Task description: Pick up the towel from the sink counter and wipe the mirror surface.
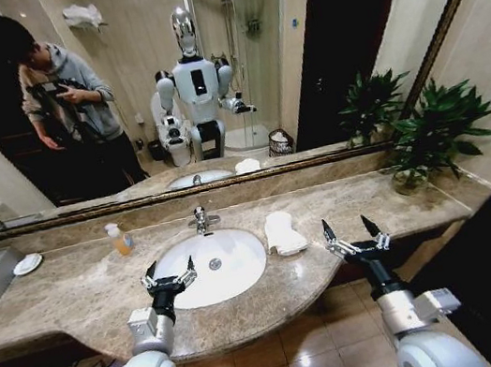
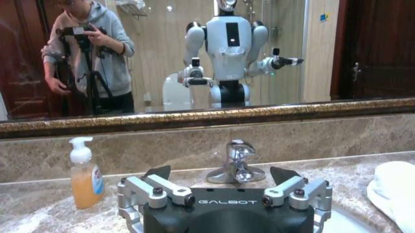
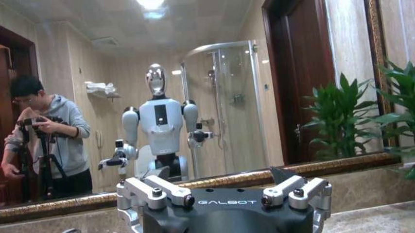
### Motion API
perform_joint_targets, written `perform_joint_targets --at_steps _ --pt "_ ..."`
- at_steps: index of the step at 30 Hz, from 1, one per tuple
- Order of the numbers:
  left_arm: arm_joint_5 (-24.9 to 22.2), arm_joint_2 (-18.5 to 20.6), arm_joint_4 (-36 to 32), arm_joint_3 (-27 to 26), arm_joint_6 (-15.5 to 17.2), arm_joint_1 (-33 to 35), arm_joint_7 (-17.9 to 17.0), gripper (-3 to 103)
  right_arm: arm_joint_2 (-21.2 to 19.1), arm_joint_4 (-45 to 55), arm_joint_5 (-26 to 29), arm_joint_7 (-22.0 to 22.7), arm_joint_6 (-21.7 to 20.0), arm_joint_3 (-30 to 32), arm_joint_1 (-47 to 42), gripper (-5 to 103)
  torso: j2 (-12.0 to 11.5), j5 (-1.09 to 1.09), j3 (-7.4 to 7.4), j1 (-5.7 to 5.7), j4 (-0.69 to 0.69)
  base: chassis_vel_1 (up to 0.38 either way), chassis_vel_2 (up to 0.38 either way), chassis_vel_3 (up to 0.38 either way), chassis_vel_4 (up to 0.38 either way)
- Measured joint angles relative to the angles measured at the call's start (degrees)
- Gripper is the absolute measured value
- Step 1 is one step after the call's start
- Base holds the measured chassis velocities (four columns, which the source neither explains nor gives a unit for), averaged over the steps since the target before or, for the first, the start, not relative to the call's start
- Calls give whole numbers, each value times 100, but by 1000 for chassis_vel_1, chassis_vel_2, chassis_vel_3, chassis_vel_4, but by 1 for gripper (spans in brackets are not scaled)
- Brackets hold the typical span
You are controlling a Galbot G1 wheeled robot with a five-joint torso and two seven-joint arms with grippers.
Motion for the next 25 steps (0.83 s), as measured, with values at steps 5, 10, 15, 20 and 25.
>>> perform_joint_targets --at_steps 5,10,15,20,25 --pt "0 0 0 0 0 0 0 100 0 0 0 0 0 0 0 100 0 0 0 0 0 0 0 0 0" --pt "0 0 0 0 0 0 0 100 0 0 0 0 0 0 0 100 0 0 0 0 0 0 0 0 0" --pt "0 0 0 0 0 0 0 100 0 0 0 0 0 0 0 100 0 0 0 0 0 0 0 0 0" --pt "0 0 0 0 0 0 0 100 0 0 0 0 0 0 0 100 0 0 0 0 0 0 0 0 0" --pt "0 0 0 0 0 0 0 100 0 0 0 0 0 0 0 100 0 0 0 0 0 0 0 0 0"
